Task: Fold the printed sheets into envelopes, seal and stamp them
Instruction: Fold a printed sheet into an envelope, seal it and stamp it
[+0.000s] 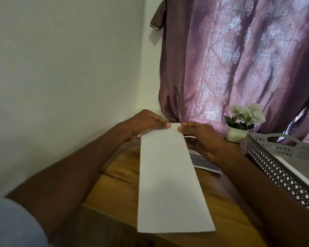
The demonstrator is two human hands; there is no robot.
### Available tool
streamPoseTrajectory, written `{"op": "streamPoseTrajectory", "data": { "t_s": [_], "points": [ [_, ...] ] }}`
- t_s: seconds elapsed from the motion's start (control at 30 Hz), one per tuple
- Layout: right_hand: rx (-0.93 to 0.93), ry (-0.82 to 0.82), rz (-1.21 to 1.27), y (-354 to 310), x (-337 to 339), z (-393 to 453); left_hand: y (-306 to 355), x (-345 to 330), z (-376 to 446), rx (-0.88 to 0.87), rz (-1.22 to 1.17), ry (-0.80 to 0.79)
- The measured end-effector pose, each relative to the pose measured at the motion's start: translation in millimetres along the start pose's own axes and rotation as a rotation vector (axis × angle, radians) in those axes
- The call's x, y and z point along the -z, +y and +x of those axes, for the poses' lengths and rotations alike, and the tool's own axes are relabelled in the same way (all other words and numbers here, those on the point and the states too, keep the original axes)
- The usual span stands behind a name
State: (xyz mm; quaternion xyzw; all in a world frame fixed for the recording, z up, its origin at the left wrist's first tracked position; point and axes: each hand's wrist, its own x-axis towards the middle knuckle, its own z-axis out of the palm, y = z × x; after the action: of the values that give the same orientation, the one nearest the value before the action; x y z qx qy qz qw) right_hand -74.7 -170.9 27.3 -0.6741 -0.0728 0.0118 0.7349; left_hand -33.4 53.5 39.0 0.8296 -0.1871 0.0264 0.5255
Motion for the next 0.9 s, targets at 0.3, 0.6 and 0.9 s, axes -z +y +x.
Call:
{"op": "streamPoseTrajectory", "data": {
  "t_s": [0.3, 0.6, 0.9],
  "points": [
    [-0.281, -0.240, -0.395, -26.3, 15.2, -64.7, 0.4, 9.2, -5.8, 0.045, -0.400, 0.230],
    [0.300, 0.044, -1.037, -98.4, 22.8, -130.4, -0.4, 12.5, -43.7, -0.185, -0.415, 0.206],
    [0.707, -0.064, -1.532, -34.6, -1.9, -195.4, -9.7, 33.5, -164.3, -0.262, 0.207, 0.137]
  ]
}}
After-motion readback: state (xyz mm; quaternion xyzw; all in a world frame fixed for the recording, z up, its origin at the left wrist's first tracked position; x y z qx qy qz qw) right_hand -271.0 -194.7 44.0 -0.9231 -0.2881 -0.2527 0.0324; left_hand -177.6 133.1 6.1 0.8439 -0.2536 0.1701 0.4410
